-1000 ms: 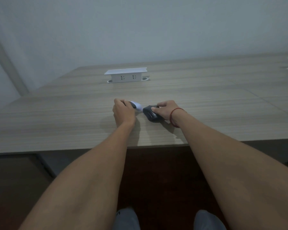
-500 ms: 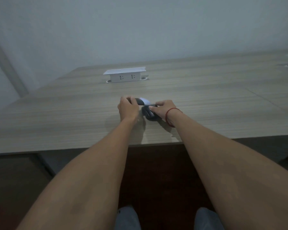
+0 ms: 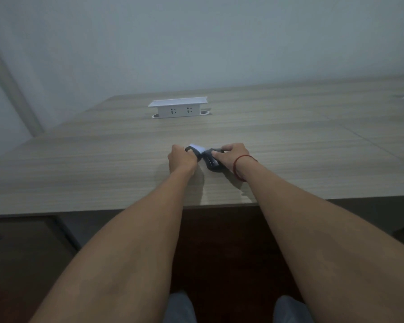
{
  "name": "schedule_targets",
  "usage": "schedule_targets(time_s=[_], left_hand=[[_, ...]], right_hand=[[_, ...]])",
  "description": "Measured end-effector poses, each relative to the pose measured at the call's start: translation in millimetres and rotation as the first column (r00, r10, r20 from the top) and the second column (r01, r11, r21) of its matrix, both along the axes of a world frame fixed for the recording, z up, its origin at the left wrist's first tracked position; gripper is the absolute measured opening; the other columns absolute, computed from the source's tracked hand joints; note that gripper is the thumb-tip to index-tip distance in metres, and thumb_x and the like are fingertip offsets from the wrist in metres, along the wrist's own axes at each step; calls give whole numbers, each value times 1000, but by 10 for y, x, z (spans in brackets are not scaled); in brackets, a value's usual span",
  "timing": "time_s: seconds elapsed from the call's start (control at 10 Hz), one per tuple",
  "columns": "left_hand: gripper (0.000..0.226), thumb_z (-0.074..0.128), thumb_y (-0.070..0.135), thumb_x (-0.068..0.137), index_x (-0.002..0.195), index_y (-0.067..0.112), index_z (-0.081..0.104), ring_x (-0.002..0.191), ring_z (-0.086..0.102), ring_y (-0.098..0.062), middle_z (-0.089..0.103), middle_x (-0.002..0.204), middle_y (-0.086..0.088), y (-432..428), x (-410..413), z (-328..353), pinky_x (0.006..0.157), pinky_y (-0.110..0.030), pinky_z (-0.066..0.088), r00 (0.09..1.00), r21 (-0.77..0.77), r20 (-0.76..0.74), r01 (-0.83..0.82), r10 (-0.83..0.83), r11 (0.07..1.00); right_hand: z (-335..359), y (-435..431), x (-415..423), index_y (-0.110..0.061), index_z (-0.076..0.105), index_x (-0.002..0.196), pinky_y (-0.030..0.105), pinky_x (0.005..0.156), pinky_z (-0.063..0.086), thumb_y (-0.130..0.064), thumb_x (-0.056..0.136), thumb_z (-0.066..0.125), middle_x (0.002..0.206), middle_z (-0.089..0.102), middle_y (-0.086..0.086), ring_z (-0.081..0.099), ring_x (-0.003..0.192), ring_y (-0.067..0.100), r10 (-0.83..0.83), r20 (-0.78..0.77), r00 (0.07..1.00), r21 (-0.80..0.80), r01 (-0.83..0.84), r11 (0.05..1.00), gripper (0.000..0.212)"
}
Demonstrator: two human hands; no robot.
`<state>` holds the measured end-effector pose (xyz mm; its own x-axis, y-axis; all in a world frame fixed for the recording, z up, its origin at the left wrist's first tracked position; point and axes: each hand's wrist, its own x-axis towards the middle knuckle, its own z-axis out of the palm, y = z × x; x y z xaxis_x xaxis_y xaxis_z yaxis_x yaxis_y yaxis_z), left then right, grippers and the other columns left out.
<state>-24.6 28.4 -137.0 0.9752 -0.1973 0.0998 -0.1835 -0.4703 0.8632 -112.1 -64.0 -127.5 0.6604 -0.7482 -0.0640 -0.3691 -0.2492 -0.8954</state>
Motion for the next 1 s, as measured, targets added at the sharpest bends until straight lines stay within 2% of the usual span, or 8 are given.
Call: schedule_targets(time_s=[0.1,0.2,0.3,0.4,0.5,0.7,0.8,1.0], left_hand=[[34,56,18,90,118,-1,60,112,60,-34,60,126,-19,32,91,-15,83,-33,47,999,60,-30,-28,30,998],[29,60,21,85,104,2,69,101,65,-32,69,111,-19,45,158,-13,69,-29,44,998,90,-31,-45,48,995],[30,62,24,84,102,2,69,103,63,-31,69,109,-17,30,204,-18,70,-30,45,997,144,-14,-72,74,987],[38,66,35,82,104,5,70,109,61,-33,68,114,-15,-6,251,-50,89,-38,52,992,218,49,-127,119,968],[41,67,41,82,106,7,70,111,61,-32,68,115,-13,-87,324,-70,94,-39,50,991,241,66,-130,118,962],[43,68,40,80,106,6,64,108,63,-33,66,115,-13,-207,328,-67,92,-39,51,989,242,84,-142,125,960],[43,67,42,79,102,5,66,103,64,-33,68,111,-12,-198,322,-65,87,-37,51,988,228,86,-144,128,963],[52,55,52,78,93,3,68,93,65,-33,69,99,-9,-126,265,-57,77,-34,49,987,93,37,-161,158,983]], right_hand=[[9,-25,5,-5,58,127,31,100,42,-31,86,66,135,57,13,55,124,29,-43,12,999,-29,43,999,49],[22,-39,19,-4,61,123,31,96,43,-31,87,64,131,59,15,56,121,30,-77,-1,997,-60,77,995,45],[-4,-101,73,-6,61,123,32,97,43,-34,85,65,132,59,14,56,122,30,-94,-3,996,-78,94,993,47],[-23,-182,136,-8,62,122,33,100,43,-37,84,65,132,60,14,55,123,31,-109,-6,994,-92,108,990,48],[-36,-276,210,-8,63,122,33,100,43,-36,85,63,131,60,14,55,123,31,-130,-5,991,-109,129,986,46],[-58,-318,283,-11,67,106,41,98,48,-38,82,54,118,66,14,58,115,33,-160,-30,987,-177,152,972,38],[-56,-290,285,-9,64,113,41,100,46,-36,84,54,123,63,14,55,119,33,-174,-18,985,-179,168,970,40],[1,-239,159,-5,51,132,40,109,32,-40,90,46,143,48,16,41,134,33,-237,8,971,-137,236,962,55]])
